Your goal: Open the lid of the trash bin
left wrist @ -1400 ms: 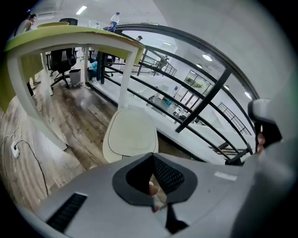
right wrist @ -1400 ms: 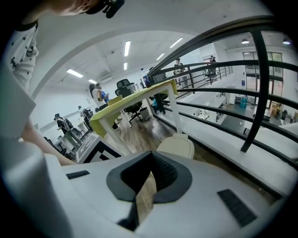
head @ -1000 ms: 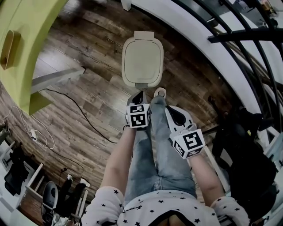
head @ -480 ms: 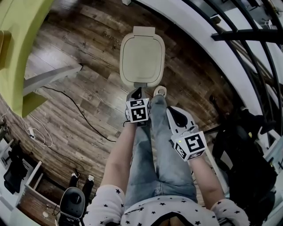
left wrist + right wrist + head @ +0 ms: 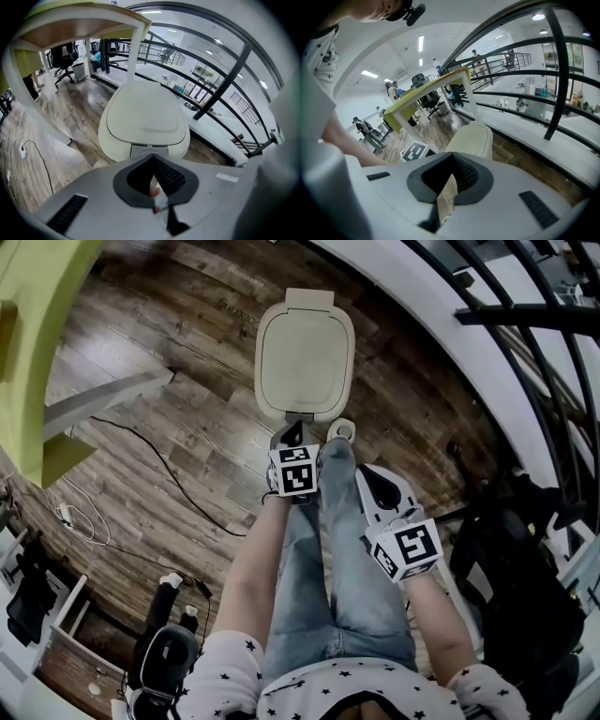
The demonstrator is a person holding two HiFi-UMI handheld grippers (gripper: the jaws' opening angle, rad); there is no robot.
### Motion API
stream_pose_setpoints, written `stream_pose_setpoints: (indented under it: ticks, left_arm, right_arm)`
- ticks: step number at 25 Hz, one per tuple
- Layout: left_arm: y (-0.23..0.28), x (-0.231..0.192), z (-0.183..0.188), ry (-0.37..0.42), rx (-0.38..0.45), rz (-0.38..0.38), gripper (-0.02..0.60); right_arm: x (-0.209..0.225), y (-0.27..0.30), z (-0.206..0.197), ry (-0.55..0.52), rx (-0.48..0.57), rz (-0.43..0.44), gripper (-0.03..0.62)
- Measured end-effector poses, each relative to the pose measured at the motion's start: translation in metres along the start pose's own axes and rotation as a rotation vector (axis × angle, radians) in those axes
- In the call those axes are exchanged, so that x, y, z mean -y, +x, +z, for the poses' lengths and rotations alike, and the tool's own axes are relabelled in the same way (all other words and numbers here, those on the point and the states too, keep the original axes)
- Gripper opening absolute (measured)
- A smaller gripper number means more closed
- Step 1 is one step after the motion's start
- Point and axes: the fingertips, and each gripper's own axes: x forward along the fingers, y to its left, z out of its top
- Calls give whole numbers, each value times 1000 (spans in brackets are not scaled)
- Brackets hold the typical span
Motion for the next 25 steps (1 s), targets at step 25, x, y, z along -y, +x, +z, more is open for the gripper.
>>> stream_pose_setpoints:
  ticks: [25]
  left_arm:
    - [-16, 3, 4, 96, -46, -2, 11]
  right_arm:
    - [-22, -13, 19, -24, 56, -8, -6]
